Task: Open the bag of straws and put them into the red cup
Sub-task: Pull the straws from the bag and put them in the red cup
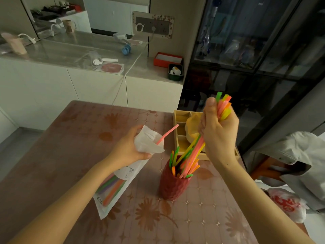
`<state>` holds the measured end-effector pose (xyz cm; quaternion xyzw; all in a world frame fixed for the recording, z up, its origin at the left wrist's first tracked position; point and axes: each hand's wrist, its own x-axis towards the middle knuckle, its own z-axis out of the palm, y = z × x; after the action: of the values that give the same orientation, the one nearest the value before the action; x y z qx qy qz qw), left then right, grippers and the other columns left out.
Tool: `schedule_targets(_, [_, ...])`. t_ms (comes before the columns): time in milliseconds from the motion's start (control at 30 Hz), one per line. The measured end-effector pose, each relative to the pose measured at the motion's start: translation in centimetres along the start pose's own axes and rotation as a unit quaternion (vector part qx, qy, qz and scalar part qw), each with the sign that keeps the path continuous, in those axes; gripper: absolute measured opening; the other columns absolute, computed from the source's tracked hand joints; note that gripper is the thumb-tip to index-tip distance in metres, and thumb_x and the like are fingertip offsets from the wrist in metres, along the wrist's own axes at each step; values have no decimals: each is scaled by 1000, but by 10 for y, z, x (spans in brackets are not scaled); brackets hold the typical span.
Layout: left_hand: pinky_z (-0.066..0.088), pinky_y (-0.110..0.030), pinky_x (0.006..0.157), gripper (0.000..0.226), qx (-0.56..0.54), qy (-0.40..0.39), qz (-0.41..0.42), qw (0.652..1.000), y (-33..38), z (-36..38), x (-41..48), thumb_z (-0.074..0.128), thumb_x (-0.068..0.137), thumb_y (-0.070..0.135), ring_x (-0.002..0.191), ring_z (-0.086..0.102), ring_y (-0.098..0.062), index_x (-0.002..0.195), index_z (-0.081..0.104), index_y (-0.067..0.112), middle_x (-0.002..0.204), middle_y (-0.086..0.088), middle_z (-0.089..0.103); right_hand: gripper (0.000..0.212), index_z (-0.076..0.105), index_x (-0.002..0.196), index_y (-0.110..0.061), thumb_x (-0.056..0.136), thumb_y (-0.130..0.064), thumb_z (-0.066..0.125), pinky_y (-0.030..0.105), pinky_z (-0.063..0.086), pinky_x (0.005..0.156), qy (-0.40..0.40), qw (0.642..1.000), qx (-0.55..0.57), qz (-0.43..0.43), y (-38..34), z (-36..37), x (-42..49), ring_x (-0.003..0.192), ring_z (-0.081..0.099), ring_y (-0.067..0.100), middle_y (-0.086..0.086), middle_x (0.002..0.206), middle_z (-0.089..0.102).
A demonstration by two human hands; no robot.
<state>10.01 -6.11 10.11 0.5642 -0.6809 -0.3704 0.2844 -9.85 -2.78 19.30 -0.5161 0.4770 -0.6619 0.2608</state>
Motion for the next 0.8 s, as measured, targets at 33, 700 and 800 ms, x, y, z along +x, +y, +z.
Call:
schedule_targets(33, [46,-22,68,89,-2,1,-2,1000,0,0,0,84,60,21,96,55,-14,131,32,26,110,8,52,37,44,67,-5,98,-24,45,33,30,41,-12,1000,-2,3,1,5,-1,44,35,22,11,53,37])
schedule_targets(700, [51,-42,87,94,-11,-2,-11,1000,-10,4,0,86,57,24,104,55,-16,131,29,29,122,5,53,12,62,85,-3,85,-14,66,17,53,59,-212,956,-46,197,48,-7,-16,63,67,9,4,71,70])
schedule_targets(800, [52,-41,85,93,-5,-5,-11,1000,-10,4,0,86,58,23,103,55,-17,132,28,28,122,5,52,13,62,90,-5,80,-5,70,21,55,67,-200,956,-21,214,49,-16,-18,75,68,15,6,81,70])
